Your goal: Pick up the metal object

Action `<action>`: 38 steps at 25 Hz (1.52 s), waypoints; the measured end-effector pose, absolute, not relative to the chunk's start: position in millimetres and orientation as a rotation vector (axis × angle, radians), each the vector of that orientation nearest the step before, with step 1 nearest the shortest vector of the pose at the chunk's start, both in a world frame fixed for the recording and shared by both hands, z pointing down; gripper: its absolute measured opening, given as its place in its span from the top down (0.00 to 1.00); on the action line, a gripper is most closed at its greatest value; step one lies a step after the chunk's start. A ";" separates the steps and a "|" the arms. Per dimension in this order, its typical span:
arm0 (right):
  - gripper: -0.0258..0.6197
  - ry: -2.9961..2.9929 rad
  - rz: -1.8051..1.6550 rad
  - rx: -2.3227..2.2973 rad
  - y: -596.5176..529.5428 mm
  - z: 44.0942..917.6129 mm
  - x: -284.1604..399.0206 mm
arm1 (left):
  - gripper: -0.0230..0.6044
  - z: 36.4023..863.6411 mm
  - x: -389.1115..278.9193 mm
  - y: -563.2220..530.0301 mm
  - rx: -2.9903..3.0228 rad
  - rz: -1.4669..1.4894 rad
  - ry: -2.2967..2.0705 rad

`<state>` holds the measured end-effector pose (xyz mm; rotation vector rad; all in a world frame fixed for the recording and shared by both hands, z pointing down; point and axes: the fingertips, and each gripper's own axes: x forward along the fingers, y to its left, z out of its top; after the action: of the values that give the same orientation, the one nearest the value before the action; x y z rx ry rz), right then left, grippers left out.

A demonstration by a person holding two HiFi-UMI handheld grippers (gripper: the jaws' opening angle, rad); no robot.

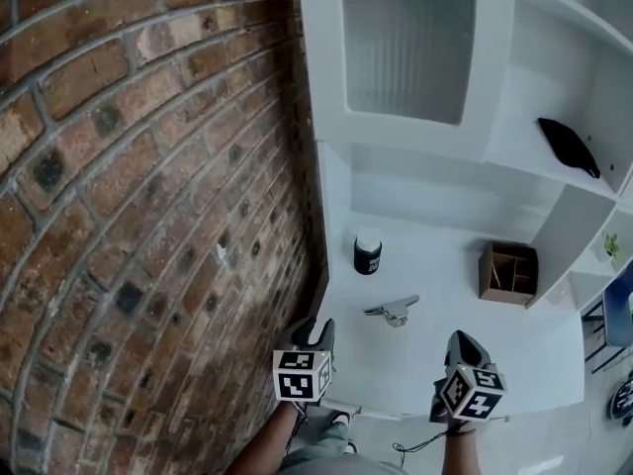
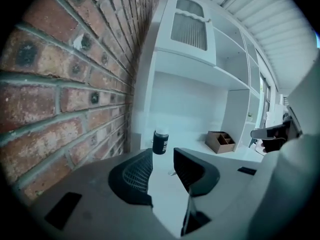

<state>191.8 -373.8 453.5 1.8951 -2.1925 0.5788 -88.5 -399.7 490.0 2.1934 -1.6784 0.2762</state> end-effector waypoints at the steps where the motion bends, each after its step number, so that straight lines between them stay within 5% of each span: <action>1: 0.96 -2.193 0.580 1.906 -376.5 452.4 193.2 | 0.75 489.1 -85.8 -404.3 2.205 0.279 -1.671; 38: 0.96 -1.735 0.791 2.225 -323.0 510.5 329.4 | 0.75 567.3 88.6 -466.6 2.591 0.864 -1.036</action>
<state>329.4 -323.0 510.5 2.2252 -1.7349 0.7910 88.6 -466.6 567.3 2.5906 -1.0362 0.8641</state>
